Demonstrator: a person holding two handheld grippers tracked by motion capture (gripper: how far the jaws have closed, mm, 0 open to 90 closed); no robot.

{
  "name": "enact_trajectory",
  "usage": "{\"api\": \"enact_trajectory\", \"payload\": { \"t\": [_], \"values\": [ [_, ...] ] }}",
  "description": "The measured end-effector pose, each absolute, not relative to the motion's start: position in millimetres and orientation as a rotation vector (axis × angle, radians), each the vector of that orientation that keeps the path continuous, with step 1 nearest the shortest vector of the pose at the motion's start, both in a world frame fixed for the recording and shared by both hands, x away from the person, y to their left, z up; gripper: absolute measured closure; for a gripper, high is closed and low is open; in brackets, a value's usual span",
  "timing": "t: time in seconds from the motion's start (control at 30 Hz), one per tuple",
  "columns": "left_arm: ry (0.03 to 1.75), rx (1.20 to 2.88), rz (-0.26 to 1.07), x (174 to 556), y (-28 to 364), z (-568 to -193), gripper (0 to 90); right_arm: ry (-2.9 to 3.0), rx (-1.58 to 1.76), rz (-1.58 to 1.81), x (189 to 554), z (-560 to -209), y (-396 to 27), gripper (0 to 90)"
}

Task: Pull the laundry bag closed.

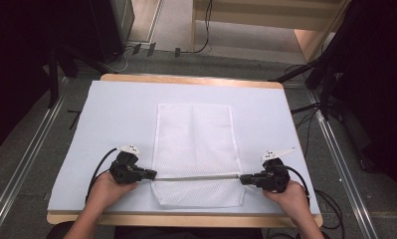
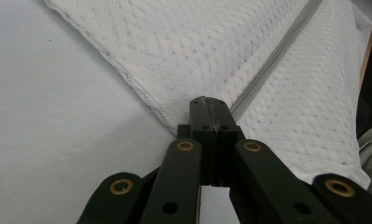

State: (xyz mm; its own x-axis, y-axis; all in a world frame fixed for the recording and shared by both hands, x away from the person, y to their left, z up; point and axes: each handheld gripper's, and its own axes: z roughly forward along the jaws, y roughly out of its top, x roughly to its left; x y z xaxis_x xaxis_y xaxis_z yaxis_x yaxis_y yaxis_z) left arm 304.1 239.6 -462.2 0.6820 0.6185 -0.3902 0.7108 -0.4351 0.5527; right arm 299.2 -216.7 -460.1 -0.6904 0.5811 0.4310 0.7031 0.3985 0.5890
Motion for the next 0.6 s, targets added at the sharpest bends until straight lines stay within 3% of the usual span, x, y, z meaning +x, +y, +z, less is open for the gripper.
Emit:
{"api": "enact_trajectory", "payload": {
  "t": [0.17, 0.27, 0.37, 0.4, 0.6],
  "values": [
    [1.023, 2.198, -0.172, 305, 238, -460, 90.0, -2.503, -1.172, -1.14, 298, -461, -214, 86.9],
    [1.035, 2.181, -0.205, 308, 241, -460, 90.0, -2.518, -1.176, -1.127, 298, -463, -213, 78.1],
    [1.036, 2.188, -0.19, 307, 242, -456, 82.5, -2.511, -1.179, -1.174, 297, -460, -215, 73.0],
    [1.048, 2.186, -0.179, 306, 241, -454, 75.7, -2.524, -1.175, -1.211, 296, -457, -216, 70.2],
    [1.026, 2.18, -0.14, 305, 241, -443, 67.1, -2.568, -1.18, -1.249, 295, -454, -218, 57.3]
  ]
}}
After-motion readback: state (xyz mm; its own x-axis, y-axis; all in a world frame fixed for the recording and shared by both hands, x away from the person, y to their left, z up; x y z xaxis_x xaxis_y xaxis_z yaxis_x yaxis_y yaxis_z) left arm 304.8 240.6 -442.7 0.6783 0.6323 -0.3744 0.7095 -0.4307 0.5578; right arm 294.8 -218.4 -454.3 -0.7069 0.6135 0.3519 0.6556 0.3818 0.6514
